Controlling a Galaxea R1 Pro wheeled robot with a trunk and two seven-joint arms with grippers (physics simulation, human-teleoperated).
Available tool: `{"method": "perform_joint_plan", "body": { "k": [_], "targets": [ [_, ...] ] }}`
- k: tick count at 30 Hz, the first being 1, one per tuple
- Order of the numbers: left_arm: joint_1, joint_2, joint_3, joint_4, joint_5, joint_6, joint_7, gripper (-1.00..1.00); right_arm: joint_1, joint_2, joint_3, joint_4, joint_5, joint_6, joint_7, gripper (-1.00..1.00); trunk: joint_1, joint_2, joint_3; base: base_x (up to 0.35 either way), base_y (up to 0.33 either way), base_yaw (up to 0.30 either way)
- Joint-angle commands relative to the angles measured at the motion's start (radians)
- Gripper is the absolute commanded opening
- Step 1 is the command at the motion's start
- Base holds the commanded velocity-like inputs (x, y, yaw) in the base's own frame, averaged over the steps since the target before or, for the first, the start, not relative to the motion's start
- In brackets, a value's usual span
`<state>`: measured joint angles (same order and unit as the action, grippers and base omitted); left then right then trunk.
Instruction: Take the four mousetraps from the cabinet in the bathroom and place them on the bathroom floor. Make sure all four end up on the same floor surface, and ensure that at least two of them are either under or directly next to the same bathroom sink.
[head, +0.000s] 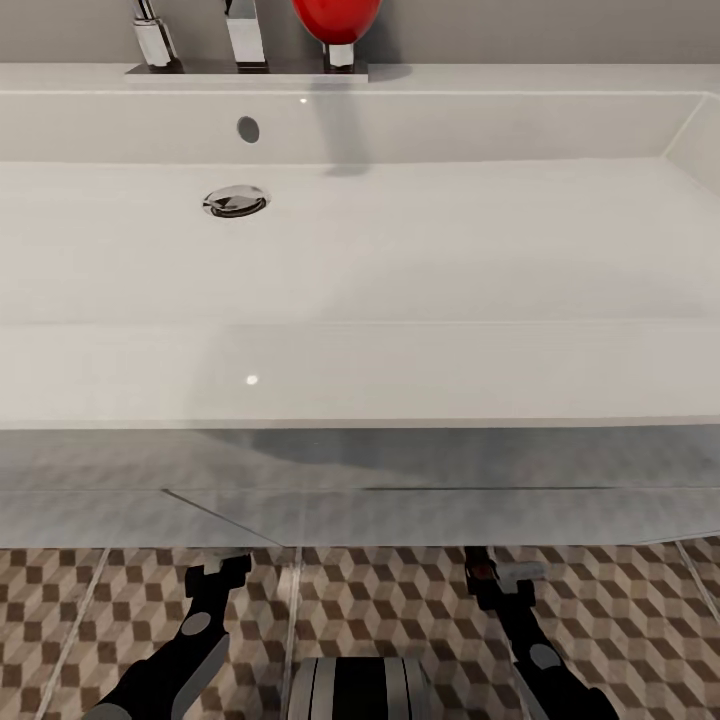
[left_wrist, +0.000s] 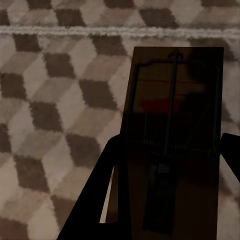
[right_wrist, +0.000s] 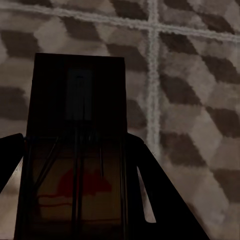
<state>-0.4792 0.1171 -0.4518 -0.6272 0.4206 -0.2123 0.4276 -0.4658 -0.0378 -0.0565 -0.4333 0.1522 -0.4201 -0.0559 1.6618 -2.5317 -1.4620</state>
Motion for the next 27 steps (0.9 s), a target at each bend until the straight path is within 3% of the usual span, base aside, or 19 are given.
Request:
{"method": "perform_joint_plan", "body": {
  "k": [1,14,24,27],
  "targets": [
    [-0.001,0.001,-0.008,0.0,0.01,-0.006,0.006,-1.0,0.0,0.001,-0.001,0.001,0.009,-0.003,-0.004,-1.0,0.0,0.0,-0.001,0.0,0.0,0.0],
    [-0.001,0.001,-0.011,0.0,0.011,-0.01,0.013,-1.0,-0.001,0.001,0.001,0.002,0.011,-0.008,-0.008,-1.0,0.0,0.0,-0.001,0.0,0.0,0.0],
    [-0.001,0.001,-0.008,0.001,0.01,-0.01,0.014,-1.0,0.0,0.001,0.0,0.001,0.013,-0.008,-0.013,-1.0,0.004,-0.003,-0.039,0.0,0.0,0.0],
    [-0.001,0.001,-0.007,0.001,0.01,-0.011,0.014,-1.0,0.0,0.001,-0.001,0.001,0.013,-0.008,-0.013,-1.0,0.004,-0.003,-0.039,0.0,0.0,0.0]
  ]
}}
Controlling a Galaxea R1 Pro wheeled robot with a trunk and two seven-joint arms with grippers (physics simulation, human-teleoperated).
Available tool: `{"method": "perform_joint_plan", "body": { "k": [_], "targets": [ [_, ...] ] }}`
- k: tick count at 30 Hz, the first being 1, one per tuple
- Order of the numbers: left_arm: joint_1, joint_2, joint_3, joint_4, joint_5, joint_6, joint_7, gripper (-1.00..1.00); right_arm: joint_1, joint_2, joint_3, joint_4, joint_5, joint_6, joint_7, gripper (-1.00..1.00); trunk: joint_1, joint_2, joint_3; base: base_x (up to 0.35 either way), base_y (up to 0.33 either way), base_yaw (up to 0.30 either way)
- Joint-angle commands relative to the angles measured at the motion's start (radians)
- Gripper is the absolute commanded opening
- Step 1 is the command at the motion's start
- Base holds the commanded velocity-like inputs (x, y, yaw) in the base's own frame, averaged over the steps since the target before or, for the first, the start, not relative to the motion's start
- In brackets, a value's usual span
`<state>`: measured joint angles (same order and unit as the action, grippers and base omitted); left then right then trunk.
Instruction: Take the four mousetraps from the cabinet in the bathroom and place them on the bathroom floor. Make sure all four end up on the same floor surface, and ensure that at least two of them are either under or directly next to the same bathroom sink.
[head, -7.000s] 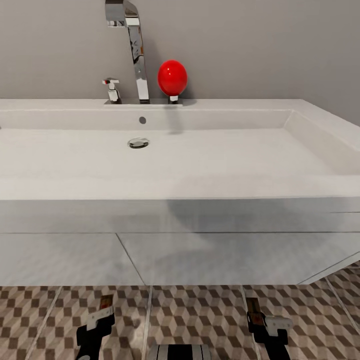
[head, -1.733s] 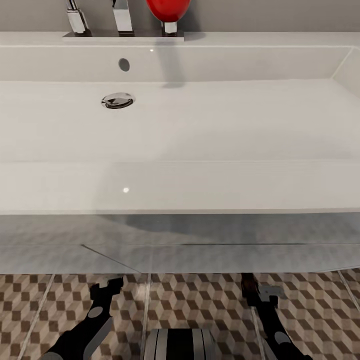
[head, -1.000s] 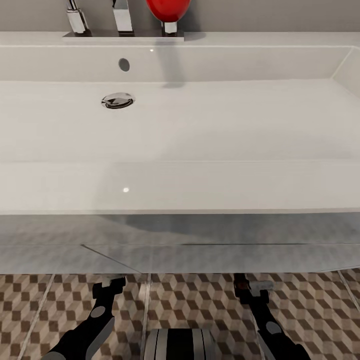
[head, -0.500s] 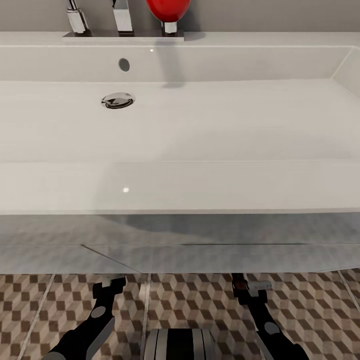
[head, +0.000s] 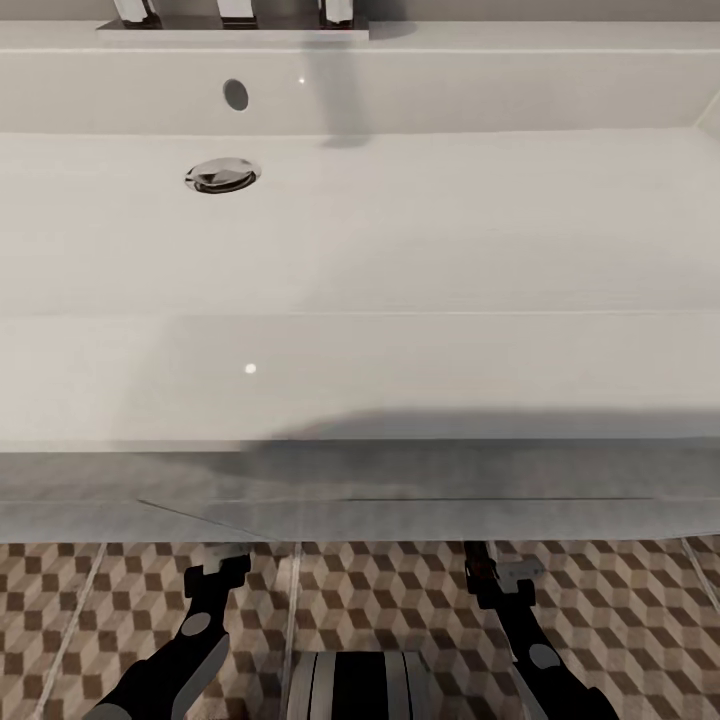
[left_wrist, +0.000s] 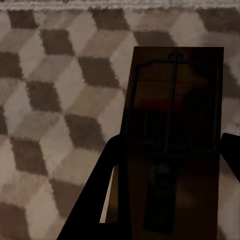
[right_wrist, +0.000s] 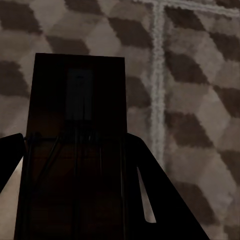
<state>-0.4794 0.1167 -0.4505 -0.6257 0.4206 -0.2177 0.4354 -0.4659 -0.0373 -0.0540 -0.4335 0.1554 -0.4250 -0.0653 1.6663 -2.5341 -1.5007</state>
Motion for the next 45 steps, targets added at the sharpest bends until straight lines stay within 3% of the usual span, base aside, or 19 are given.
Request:
{"method": "perform_joint_plan", "body": {
  "k": [1,9,25,35,42,45],
  "targets": [
    [-0.001,0.001,-0.008,0.0,0.01,-0.006,0.006,-1.0,0.0,0.0,-0.004,0.001,0.01,-0.003,-0.004,-1.0,0.0,0.0,-0.001,0.0,0.0,0.0],
    [-0.001,0.001,-0.009,-0.002,-0.007,-0.091,0.053,-1.0,0.0,0.0,-0.004,0.001,0.01,-0.003,-0.004,-1.0,0.0,0.0,-0.001,0.0,0.0,0.0],
    [-0.001,0.005,-0.001,-0.002,-0.022,-0.113,0.06,-1.0,0.0,0.0,-0.005,0.001,0.009,-0.003,-0.004,-1.0,0.0,0.0,-0.001,0.0,0.0,0.0],
    [0.0,0.009,-0.003,-0.002,-0.02,-0.174,0.082,-1.0,0.0,-0.001,-0.006,0.001,0.005,0.001,-0.003,-1.0,0.0,0.0,-0.001,0.0,0.0,0.0],
    [0.001,0.006,-0.005,-0.002,-0.022,-0.177,0.086,-1.0,-0.003,-0.004,-0.005,0.001,0.004,0.004,0.009,-1.0,0.0,0.0,-0.001,0.0,0.0,0.0],
    [0.001,0.006,-0.005,-0.002,-0.022,-0.177,0.086,-1.0,-0.004,-0.001,-0.003,0.001,0.005,0.005,0.046,-1.0,0.0,0.0,-0.001,0.0,0.0,0.0]
  ]
}}
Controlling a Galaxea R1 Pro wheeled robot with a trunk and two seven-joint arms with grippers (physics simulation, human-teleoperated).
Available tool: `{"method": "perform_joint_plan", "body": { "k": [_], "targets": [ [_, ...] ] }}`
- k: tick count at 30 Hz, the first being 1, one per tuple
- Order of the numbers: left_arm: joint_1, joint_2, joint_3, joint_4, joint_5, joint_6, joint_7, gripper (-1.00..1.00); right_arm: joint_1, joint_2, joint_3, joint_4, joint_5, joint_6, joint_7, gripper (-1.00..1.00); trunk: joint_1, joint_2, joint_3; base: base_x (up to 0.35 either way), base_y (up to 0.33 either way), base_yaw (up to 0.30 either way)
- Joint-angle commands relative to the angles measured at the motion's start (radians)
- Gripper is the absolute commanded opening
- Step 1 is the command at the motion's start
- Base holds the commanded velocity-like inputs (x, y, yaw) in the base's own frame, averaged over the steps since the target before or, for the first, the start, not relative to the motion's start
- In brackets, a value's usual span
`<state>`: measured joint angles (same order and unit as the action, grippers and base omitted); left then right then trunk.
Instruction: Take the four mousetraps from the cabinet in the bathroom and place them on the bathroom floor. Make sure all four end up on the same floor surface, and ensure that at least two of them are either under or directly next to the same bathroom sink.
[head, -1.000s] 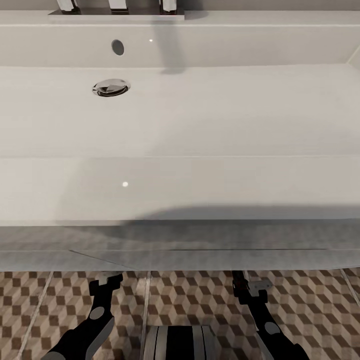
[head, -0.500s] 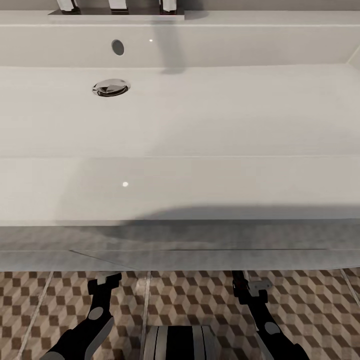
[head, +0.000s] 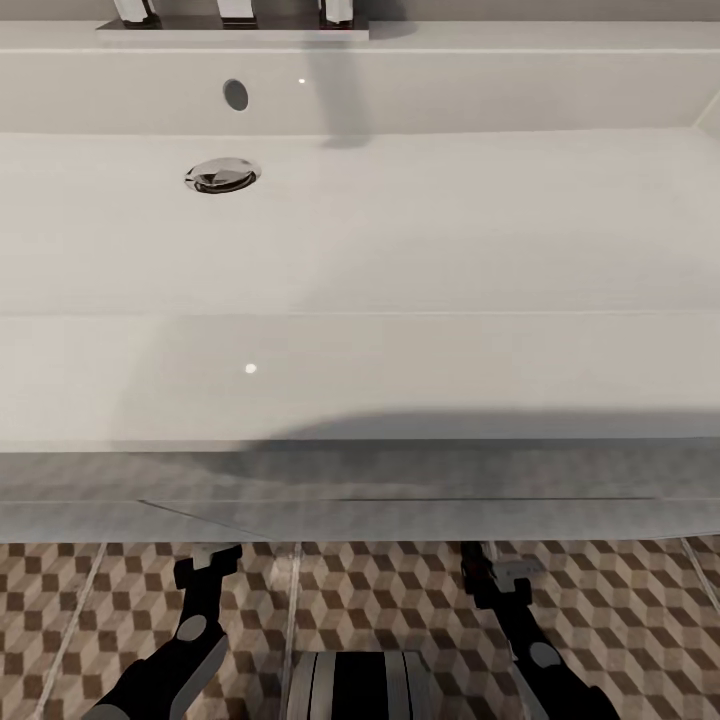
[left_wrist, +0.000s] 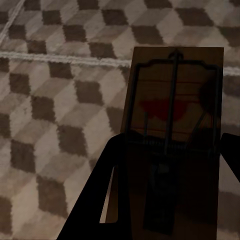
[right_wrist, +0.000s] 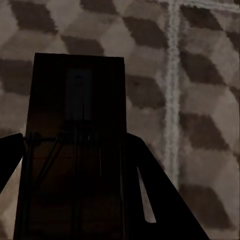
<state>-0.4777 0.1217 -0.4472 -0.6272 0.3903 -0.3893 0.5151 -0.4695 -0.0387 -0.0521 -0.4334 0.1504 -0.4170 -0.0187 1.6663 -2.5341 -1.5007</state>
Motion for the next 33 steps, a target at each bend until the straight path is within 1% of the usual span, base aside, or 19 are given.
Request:
{"method": "perform_joint_plan", "body": {
  "k": [1,5,14,33],
  "targets": [
    [-0.001,0.001,-0.008,0.0,0.009,-0.005,0.006,-1.0,-0.001,0.001,-0.005,0.001,0.009,-0.003,0.016,-1.0,0.0,0.0,-0.001,0.0,0.0,0.0],
    [-0.001,-0.001,-0.01,0.0,0.01,-0.005,0.006,-1.0,-0.002,0.009,-0.005,0.0,0.01,-0.002,0.046,-1.0,0.0,0.0,-0.001,0.0,0.0,0.0],
    [-0.001,-0.003,-0.011,0.0,0.01,-0.004,0.006,-1.0,-0.027,0.027,-0.005,0.0,0.011,-0.003,0.052,-1.0,0.0,0.0,-0.001,0.0,0.0,0.0],
    [-0.001,-0.004,-0.011,0.0,0.007,0.004,0.005,-1.0,-0.029,0.028,-0.011,0.001,0.006,-0.006,0.03,-1.0,0.0,0.0,-0.001,0.0,0.0,0.0]
  ]
}}
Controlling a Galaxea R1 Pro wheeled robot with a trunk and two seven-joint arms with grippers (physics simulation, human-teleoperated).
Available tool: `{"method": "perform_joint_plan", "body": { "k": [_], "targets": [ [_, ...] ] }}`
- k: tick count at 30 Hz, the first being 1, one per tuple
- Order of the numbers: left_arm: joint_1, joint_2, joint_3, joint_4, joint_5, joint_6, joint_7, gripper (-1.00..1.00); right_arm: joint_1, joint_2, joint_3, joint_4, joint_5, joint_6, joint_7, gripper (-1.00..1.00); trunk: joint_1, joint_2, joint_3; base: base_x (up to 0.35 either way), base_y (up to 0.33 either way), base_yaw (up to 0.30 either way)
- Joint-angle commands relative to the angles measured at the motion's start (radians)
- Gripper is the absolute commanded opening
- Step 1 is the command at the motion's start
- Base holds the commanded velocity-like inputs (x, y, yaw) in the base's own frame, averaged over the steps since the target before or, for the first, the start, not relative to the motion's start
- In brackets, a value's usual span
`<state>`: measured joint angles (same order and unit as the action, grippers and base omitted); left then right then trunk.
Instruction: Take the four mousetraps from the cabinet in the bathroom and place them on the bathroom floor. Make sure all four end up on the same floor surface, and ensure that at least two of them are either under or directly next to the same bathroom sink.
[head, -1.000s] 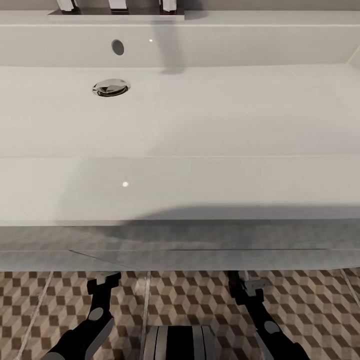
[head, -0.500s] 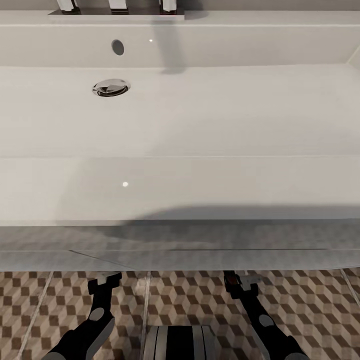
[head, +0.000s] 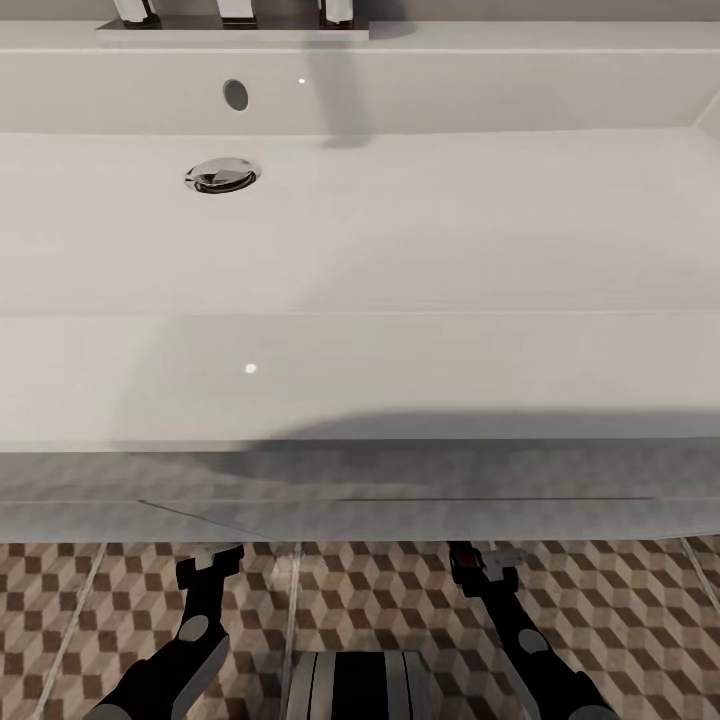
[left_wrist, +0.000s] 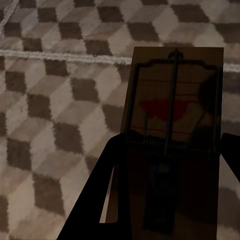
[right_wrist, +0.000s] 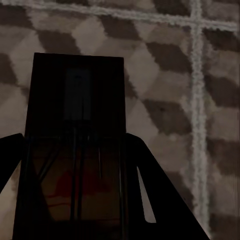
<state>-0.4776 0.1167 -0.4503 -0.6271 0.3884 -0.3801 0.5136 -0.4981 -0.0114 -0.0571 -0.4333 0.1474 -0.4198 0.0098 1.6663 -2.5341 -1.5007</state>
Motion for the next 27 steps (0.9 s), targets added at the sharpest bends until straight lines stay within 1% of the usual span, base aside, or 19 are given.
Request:
{"method": "perform_joint_plan", "body": {
  "k": [1,5,12,14,17,25,27],
  "targets": [
    [-0.001,0.001,-0.008,0.0,0.009,-0.005,0.006,-1.0,0.0,0.001,-0.006,0.001,0.009,-0.004,-0.007,-1.0,0.0,0.0,-0.001,0.0,0.0,0.0],
    [-0.001,0.001,-0.008,0.0,0.009,-0.005,0.006,-1.0,0.0,0.001,-0.006,0.001,0.009,-0.005,-0.033,-1.0,0.0,0.0,-0.001,0.0,0.0,0.0],
    [-0.001,0.001,-0.008,0.001,0.009,-0.005,0.006,-1.0,0.0,0.001,-0.008,0.001,0.009,-0.006,-0.039,-1.0,0.0,0.0,-0.001,0.0,0.0,0.0],
    [-0.001,0.001,-0.008,0.001,0.009,-0.005,0.006,-1.0,0.0,0.001,-0.027,0.001,0.01,-0.007,-0.068,-1.0,0.0,0.0,-0.001,0.0,0.0,0.0],
    [-0.001,0.001,-0.007,0.001,0.008,-0.005,0.006,-1.0,0.0,0.001,-0.037,0.001,0.011,-0.007,-0.097,-1.0,0.0,0.0,-0.001,0.0,0.0,0.0],
    [-0.001,0.001,-0.01,0.006,0.006,-0.003,0.006,-1.0,0.0,0.001,-0.041,0.001,0.012,-0.008,-0.107,-1.0,0.003,-0.002,-0.031,0.0,0.0,0.0],
    [-0.001,0.001,-0.012,0.01,0.005,0.0,0.004,-1.0,0.0,0.001,-0.041,0.001,0.012,-0.008,-0.108,-1.0,0.003,-0.002,-0.031,0.0,0.0,0.0]
  ]
}}
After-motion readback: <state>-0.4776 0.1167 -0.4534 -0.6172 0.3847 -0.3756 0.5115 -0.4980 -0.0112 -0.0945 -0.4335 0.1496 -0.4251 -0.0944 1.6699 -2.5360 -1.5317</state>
